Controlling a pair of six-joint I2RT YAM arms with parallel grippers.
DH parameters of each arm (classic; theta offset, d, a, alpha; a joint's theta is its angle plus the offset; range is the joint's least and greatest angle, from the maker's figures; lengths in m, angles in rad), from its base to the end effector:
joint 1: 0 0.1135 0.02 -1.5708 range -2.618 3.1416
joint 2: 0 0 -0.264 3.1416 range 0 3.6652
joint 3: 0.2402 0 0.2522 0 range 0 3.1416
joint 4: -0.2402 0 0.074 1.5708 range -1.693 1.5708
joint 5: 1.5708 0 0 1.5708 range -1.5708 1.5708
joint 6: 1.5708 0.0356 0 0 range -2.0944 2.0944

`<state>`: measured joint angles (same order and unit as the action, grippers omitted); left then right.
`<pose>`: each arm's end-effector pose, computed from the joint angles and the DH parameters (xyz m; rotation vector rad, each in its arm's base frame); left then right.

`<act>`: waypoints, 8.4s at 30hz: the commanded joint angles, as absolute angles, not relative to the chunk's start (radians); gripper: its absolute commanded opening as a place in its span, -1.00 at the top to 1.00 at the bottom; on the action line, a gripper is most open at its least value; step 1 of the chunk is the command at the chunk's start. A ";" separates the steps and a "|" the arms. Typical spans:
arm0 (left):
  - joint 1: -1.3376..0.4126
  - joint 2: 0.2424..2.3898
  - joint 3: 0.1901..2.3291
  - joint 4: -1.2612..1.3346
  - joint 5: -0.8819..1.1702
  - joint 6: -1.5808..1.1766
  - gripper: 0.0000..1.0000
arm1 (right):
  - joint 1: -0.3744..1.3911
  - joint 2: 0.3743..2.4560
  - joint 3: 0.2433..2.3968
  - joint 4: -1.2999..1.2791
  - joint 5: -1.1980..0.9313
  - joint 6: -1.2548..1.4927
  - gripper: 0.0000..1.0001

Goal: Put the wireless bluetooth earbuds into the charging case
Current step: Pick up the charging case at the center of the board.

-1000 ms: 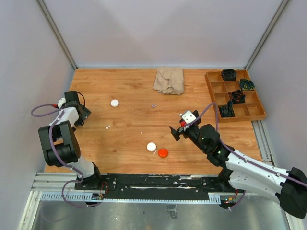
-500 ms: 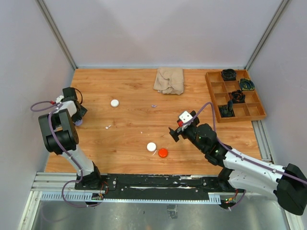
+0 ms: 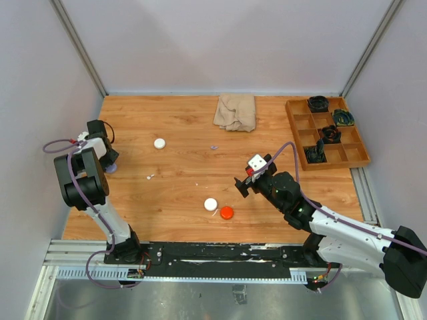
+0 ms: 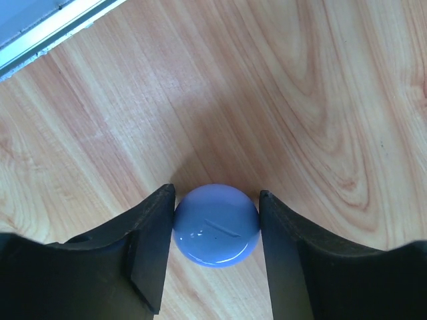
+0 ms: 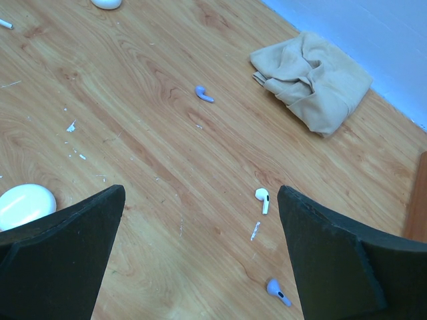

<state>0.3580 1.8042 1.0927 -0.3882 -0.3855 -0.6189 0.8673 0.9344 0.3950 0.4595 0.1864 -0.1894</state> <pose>0.3272 0.1367 0.1605 -1.3259 2.2360 0.4214 0.1426 0.1580 0.2428 -0.7112 1.5019 0.3622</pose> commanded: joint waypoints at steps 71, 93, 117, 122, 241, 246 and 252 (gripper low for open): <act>-0.476 1.132 0.678 -0.016 -0.219 -0.624 0.03 | 0.849 0.974 0.785 -0.042 0.001 0.007 -0.97; -0.879 1.088 0.392 0.810 -0.195 0.008 0.02 | 0.623 1.250 1.259 -0.557 -0.408 0.153 -0.99; -0.954 1.171 0.331 1.110 -0.092 0.285 -0.04 | 0.672 1.404 1.349 -0.539 -0.524 0.144 -0.16; -0.957 1.187 0.331 1.116 -0.094 0.294 -0.05 | 0.701 1.425 1.367 -0.524 -0.514 0.150 -0.11; -0.607 1.187 0.254 1.357 0.793 -0.351 0.99 | 0.782 1.280 1.285 -0.652 -0.762 -0.462 0.33; -0.607 1.215 0.243 1.441 0.797 -0.388 1.00 | 0.782 1.295 1.291 -0.647 -0.781 -0.455 0.38; -0.607 1.243 0.242 1.474 0.809 -0.400 0.99 | 0.782 1.290 1.297 -0.642 -0.780 -0.448 0.61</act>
<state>-0.6155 1.2274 0.2501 1.3964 0.8013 -0.3862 0.7681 1.2896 1.2633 -0.6559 -0.7620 -0.4488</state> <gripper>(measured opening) 0.294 0.247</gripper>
